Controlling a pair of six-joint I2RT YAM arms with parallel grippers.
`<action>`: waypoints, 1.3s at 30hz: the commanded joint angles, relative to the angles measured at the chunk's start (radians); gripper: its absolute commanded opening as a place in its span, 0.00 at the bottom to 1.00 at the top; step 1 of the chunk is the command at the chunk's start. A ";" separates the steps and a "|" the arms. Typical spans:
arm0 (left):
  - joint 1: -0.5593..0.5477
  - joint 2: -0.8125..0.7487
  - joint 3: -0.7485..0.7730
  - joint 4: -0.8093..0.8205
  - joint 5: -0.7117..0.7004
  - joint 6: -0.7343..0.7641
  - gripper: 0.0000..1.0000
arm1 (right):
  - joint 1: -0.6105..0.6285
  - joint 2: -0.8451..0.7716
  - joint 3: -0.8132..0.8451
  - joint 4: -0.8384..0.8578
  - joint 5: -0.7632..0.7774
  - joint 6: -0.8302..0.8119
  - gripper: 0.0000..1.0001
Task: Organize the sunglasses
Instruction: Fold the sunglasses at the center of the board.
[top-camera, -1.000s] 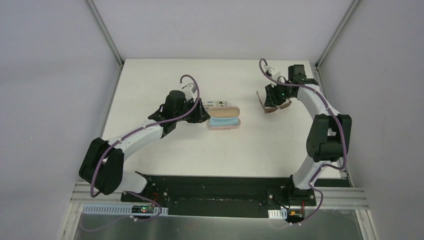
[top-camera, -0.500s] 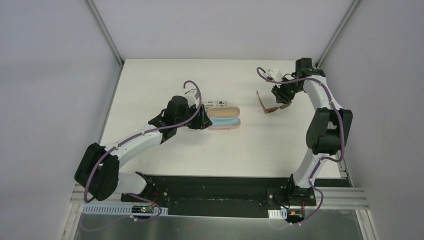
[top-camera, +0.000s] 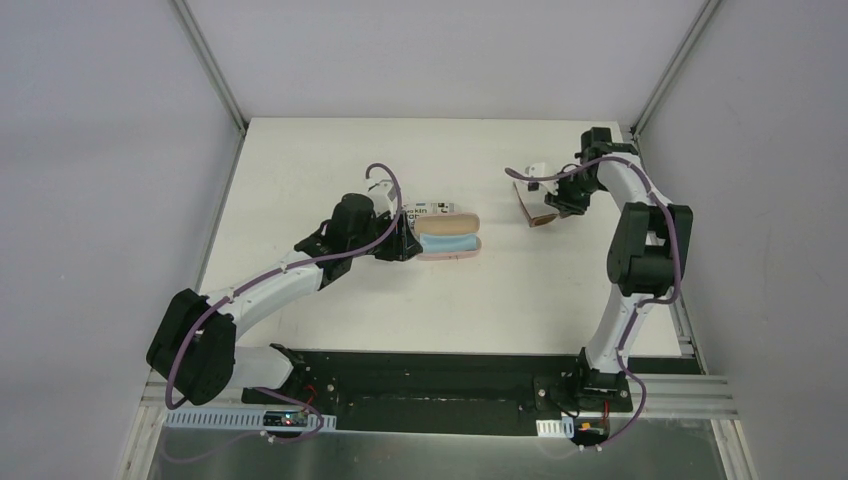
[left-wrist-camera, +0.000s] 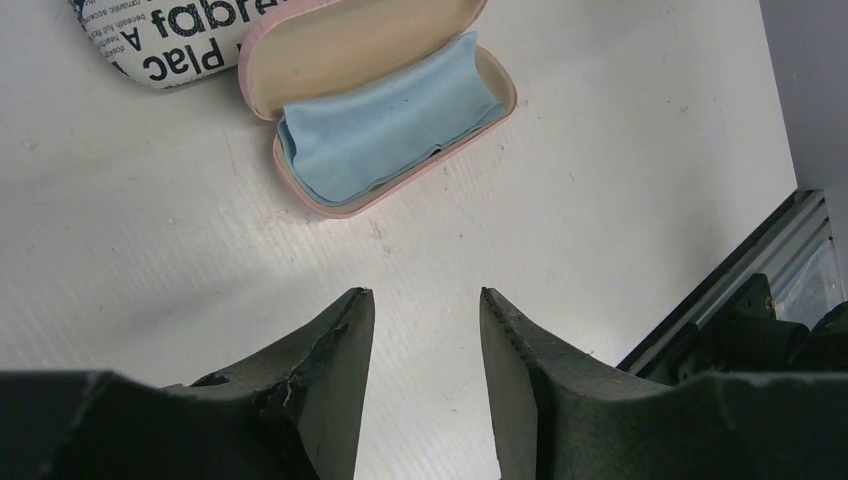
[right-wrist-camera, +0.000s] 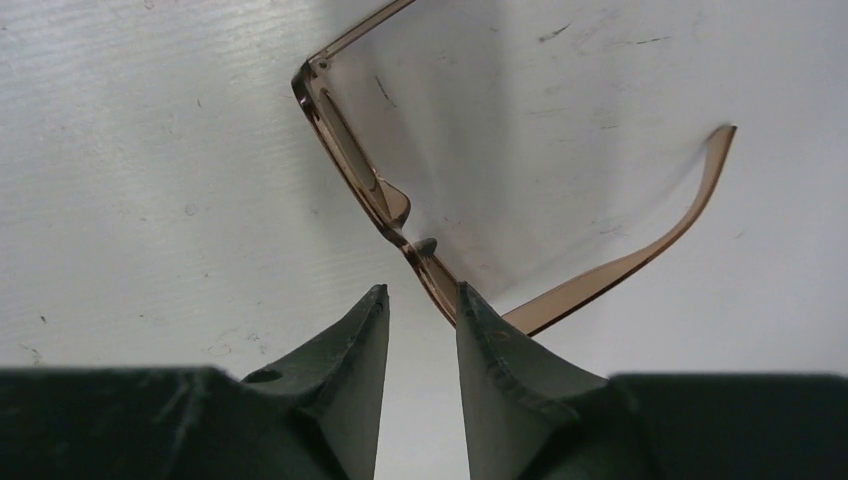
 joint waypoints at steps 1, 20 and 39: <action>-0.009 -0.022 -0.001 -0.007 -0.003 0.018 0.45 | 0.007 0.023 -0.006 0.035 0.025 -0.054 0.31; -0.009 -0.045 -0.011 -0.015 -0.015 0.005 0.44 | 0.018 0.042 -0.011 -0.015 -0.016 -0.012 0.00; -0.075 0.206 0.189 0.071 0.051 -0.054 0.35 | 0.453 -0.754 -0.449 -0.203 -0.140 0.235 0.00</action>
